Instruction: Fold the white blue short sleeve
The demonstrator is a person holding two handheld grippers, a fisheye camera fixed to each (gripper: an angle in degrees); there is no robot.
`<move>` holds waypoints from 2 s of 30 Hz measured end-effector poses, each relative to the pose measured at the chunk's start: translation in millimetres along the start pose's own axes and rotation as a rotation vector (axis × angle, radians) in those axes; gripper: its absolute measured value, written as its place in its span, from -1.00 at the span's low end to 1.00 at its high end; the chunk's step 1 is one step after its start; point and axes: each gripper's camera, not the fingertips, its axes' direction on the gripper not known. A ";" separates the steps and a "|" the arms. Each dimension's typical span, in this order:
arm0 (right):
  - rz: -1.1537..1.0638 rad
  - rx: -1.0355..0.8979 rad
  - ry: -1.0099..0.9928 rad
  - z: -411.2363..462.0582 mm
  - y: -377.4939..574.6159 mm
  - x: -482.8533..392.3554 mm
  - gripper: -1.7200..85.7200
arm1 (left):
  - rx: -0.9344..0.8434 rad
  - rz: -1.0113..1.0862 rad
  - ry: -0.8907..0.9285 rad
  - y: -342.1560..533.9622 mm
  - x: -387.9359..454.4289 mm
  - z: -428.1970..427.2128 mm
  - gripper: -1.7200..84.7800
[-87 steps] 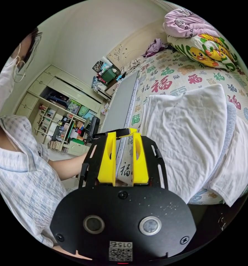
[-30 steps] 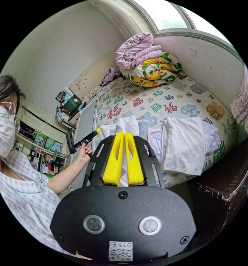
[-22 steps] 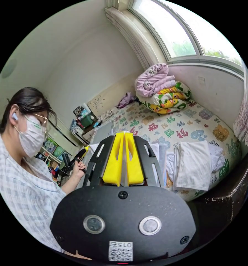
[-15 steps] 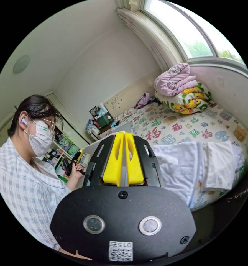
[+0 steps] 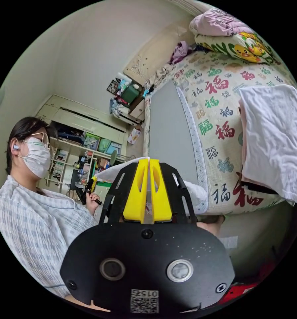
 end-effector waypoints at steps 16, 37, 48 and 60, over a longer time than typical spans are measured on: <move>0.041 -0.358 0.377 357.1 -135.2 -2.1 -0.97 | -0.232 -0.456 -0.299 4.9 -302.3 174.4 -0.96; 0.271 -0.706 0.087 428.9 166.1 -117.6 -0.77 | -0.744 -0.497 -0.221 126.1 -302.4 178.0 -0.77; 0.347 -0.644 -0.070 459.2 198.1 -144.0 -0.96 | -0.599 -0.669 -0.201 121.2 -339.3 173.2 -0.97; 0.327 -0.639 -0.134 477.0 214.5 -165.0 -0.97 | -0.659 -0.658 -0.310 116.3 -348.7 190.4 -0.84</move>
